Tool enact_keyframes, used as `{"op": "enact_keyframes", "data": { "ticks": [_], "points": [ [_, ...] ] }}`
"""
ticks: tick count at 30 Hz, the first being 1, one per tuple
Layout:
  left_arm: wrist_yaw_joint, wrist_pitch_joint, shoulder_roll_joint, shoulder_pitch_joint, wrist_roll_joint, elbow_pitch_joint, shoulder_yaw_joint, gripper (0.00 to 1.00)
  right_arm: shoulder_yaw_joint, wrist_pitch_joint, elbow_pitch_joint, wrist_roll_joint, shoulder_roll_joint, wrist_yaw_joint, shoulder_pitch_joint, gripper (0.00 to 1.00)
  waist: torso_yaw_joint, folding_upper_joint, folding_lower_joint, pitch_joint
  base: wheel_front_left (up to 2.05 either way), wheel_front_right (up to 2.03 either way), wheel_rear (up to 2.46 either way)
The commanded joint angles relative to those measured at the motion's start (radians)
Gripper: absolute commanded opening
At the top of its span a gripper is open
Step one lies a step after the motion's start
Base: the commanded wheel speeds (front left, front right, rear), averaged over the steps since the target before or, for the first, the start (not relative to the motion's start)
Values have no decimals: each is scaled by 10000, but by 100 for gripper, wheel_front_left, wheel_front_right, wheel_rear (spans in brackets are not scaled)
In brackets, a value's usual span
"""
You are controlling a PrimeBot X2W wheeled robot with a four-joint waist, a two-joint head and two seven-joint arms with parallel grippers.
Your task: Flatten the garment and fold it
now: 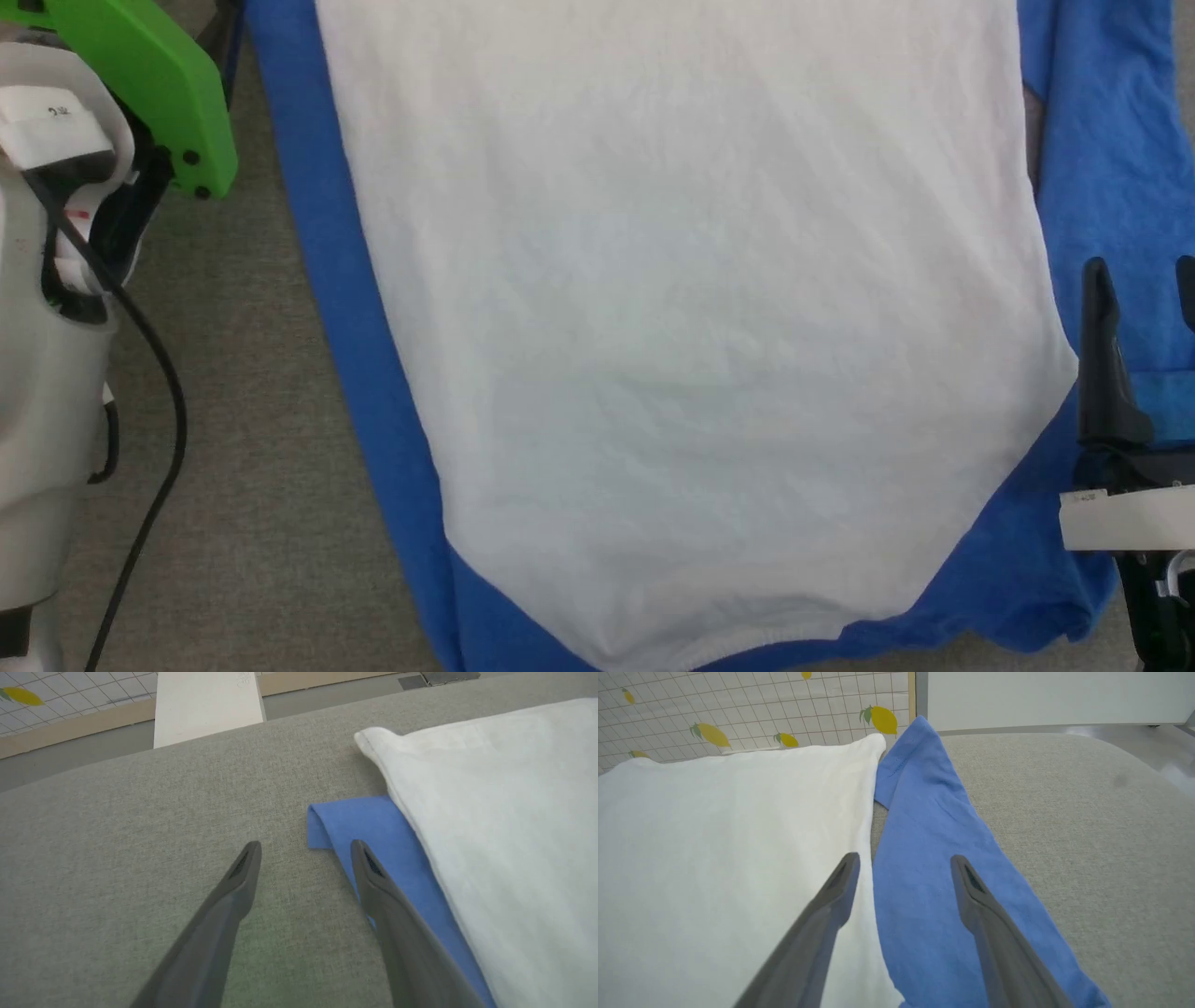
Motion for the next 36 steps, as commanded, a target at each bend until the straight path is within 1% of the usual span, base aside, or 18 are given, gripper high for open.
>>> {"op": "enact_keyframes", "data": {
  "ticks": [1,7,9,11,12,13,17,19,22,26,31,36],
  "points": [
    [38,54,65,-210,-75,49,13,100,26,-54,41,102,-46,-13,-228,100,-231,0,-1,416,0,0,0],
    [229,100,118,-182,-139,108,137,100,27,-73,103,138,-68,-13,-360,100,-351,0,-1,709,0,0,0],
    [232,110,55,-186,-221,86,134,100,2,-53,100,148,-72,-13,-385,100,-350,0,-1,802,0,0,0],
    [116,160,-33,-194,-338,65,42,98,-23,-19,103,144,-92,-13,-405,100,-332,0,-1,875,0,0,0],
    [31,190,-69,-199,-399,53,-16,29,-27,-9,106,143,-99,-13,-419,100,-323,0,-1,897,0,0,0],
    [-106,249,-86,-207,-465,43,-106,0,-25,6,107,142,-105,-13,-444,100,-315,0,-1,920,0,0,0],
    [-636,460,-22,-266,-673,48,-385,0,2,86,105,155,-125,-13,-575,100,-299,0,-1,941,0,0,0],
    [-737,420,-3,-317,-713,61,-405,0,-5,113,112,180,-133,-13,-627,100,-292,0,-1,915,0,0,0],
    [-623,111,-60,-411,-667,126,-292,0,-70,111,153,189,-127,-13,-649,100,-252,0,-1,790,0,0,0],
    [-440,-456,-121,-366,-647,209,-54,0,-166,73,277,198,-91,-13,-564,100,-137,0,-1,361,0,0,0],
    [-224,-1011,-59,-10,-949,37,501,0,-268,36,401,158,-30,-13,-436,100,65,0,-1,-507,0,0,0],
    [-207,-1329,230,621,-1337,-604,1066,0,-407,76,486,85,22,-13,-287,100,210,0,-1,-1508,0,0,0]
  ]
}}
